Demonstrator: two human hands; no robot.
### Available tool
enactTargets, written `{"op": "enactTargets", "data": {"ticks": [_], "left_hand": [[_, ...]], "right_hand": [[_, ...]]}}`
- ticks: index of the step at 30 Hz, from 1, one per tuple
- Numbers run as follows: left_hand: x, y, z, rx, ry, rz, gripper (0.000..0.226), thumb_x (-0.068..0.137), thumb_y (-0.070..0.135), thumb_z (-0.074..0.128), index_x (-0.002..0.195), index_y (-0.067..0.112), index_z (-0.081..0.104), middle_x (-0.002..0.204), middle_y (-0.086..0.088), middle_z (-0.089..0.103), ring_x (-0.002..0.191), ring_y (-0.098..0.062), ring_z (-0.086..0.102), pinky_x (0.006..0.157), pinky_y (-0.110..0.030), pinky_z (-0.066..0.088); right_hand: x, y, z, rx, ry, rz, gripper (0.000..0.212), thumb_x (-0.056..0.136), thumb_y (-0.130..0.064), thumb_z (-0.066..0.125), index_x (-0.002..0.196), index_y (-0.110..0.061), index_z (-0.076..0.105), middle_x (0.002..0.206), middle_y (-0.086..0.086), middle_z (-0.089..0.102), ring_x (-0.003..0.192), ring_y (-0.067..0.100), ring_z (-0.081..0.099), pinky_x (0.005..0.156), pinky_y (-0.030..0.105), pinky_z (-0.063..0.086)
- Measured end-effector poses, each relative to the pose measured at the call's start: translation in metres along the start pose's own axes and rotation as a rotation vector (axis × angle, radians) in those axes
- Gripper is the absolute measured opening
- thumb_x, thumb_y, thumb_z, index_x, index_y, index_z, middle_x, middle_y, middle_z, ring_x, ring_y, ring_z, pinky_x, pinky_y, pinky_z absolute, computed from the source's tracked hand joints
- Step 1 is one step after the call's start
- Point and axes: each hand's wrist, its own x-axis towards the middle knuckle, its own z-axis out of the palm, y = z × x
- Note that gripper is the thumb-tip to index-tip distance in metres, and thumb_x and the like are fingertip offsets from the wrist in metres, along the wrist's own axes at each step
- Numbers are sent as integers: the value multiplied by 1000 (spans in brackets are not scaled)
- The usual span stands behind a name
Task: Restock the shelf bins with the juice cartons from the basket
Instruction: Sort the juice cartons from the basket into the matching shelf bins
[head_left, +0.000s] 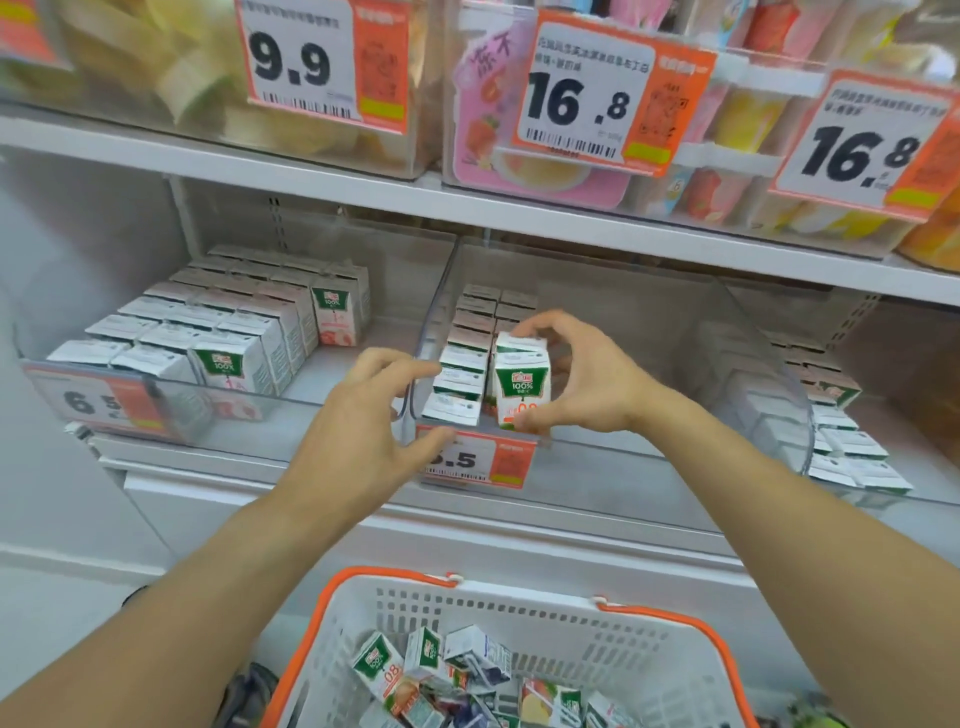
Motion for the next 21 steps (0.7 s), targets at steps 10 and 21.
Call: {"op": "enactTargets", "data": {"ticks": [10,21], "left_hand": [[-2,-6,1,-36,17,17,47,77,30,82,121,28,65,117,16,51,98,20,47,79,1,38],[-1,-2,2,-37,26,-8,45,76,29,83,118,28,65,116,15,52,95,17,49,76,1,38]], "right_hand": [[6,8,15,-522,5,-61,75,59,-44,92,125,-32,58,122,-6,49,100,9,52,90,27,46],[0,-11,8,-102,-10,273,60,63,-31,94,113,-19,64,114,1,60,64,20,75,68,37,63]]}}
